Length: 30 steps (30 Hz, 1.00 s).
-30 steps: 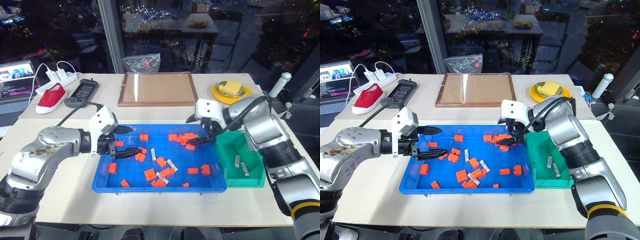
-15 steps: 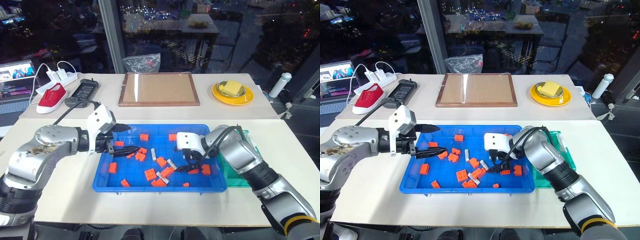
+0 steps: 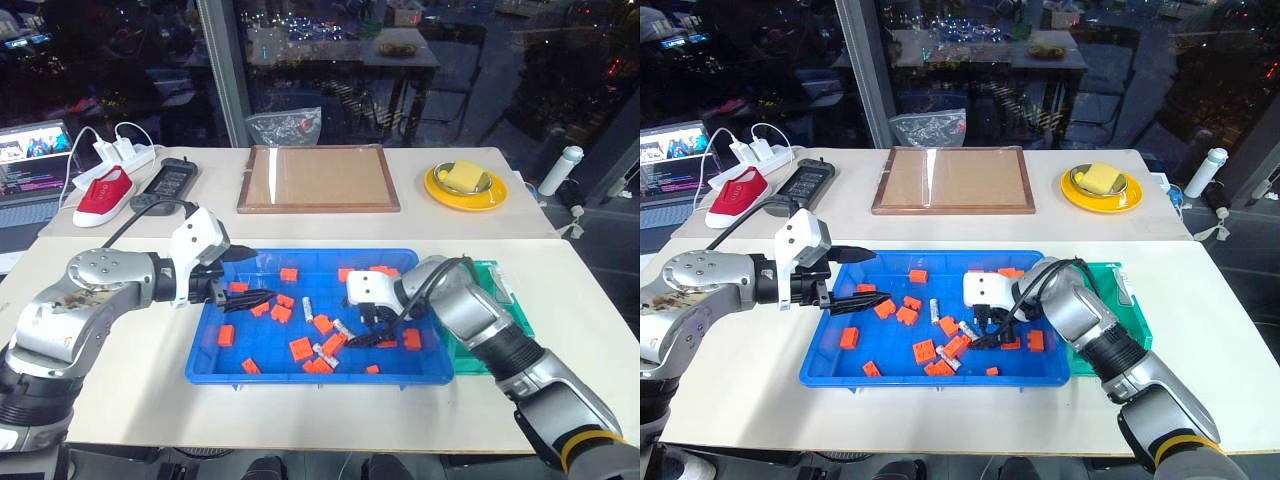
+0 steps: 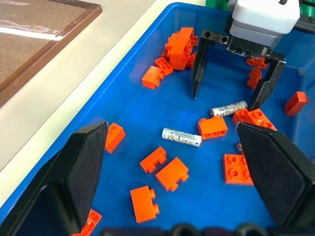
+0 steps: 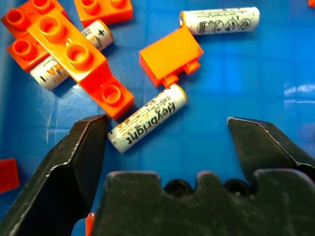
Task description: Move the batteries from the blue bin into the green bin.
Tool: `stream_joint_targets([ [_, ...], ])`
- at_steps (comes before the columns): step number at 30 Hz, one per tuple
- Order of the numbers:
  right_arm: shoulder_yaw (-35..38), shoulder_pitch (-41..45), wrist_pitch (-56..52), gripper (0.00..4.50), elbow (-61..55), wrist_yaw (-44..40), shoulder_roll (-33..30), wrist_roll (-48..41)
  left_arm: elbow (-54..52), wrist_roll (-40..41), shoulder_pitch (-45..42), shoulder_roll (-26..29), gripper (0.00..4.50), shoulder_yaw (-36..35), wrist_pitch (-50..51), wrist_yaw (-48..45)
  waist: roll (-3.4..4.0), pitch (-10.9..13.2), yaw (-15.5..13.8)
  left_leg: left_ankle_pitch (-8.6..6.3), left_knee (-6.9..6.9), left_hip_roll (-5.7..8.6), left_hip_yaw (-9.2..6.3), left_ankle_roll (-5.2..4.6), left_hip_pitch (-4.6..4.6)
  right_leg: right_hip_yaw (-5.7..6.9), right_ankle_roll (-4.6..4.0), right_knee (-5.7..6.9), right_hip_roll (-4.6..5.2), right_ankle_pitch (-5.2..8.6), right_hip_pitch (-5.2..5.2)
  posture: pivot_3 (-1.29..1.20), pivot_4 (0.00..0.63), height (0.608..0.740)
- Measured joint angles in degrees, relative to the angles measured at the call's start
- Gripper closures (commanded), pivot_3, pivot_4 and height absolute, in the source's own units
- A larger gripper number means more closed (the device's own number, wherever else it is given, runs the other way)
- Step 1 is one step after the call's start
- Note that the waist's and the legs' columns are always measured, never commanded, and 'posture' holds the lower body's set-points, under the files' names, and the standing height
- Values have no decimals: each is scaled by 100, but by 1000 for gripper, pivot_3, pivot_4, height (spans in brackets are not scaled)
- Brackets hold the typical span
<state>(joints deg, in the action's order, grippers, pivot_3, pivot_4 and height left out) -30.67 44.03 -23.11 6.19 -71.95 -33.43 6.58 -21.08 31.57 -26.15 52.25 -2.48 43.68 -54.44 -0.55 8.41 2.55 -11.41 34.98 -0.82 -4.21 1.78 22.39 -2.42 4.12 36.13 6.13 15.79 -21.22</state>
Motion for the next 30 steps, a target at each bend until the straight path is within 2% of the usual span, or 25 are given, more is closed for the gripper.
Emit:
stream_joint_targets([
  [7, 0, -3, 67, 3786, 5, -17, -83, 127, 63, -85, 0, -7, 0, 0, -14, 55, 0, 0, 14, 0, 0, 0, 0, 0, -5, 0, 0, -2, 0, 0, 0, 0, 150, 740],
  [9, 9, -30, 113, 4246, -12, -14, -130, 129, 68, -106, 0, -12, 0, 0, -30, 76, 0, 0, 5, 0, 0, 0, 0, 0, -4, 0, 0, -2, 0, 0, 1, 0, 150, 740],
  [17, 290, -161, -31, 4245, -161, 44, -314, 18, 182, -163, -3, -68, 0, 6, -158, 98, -1, 0, 9, 0, 0, 0, 1, 0, -1, -1, 0, -1, 0, 0, -1, 0, 150, 740],
  [20, 842, -81, -458, 4245, -380, -114, -517, -490, 242, -210, -54, -119, 0, 36, -225, 85, -1, 2, -7, 0, 3, 1, 0, 0, 7, -1, 0, 0, 0, 0, -1, 0, 150, 740],
  [26, 2246, 531, -1135, 4245, -455, -359, -1759, -1243, 418, -200, -278, -312, 0, 131, -254, -47, -2, 3, -74, 0, 0, 1, 0, 0, 14, 1, 0, -10, 0, 0, 0, 0, 150, 740],
  [30, 2598, 564, -1113, 4245, -32, -450, -2748, -1204, 638, -203, -606, -450, 0, 182, -279, -189, -3, 3, -98, -3, 0, 1, 3, -4, 15, 0, 0, -19, 1, 0, 0, 0, 150, 740],
])
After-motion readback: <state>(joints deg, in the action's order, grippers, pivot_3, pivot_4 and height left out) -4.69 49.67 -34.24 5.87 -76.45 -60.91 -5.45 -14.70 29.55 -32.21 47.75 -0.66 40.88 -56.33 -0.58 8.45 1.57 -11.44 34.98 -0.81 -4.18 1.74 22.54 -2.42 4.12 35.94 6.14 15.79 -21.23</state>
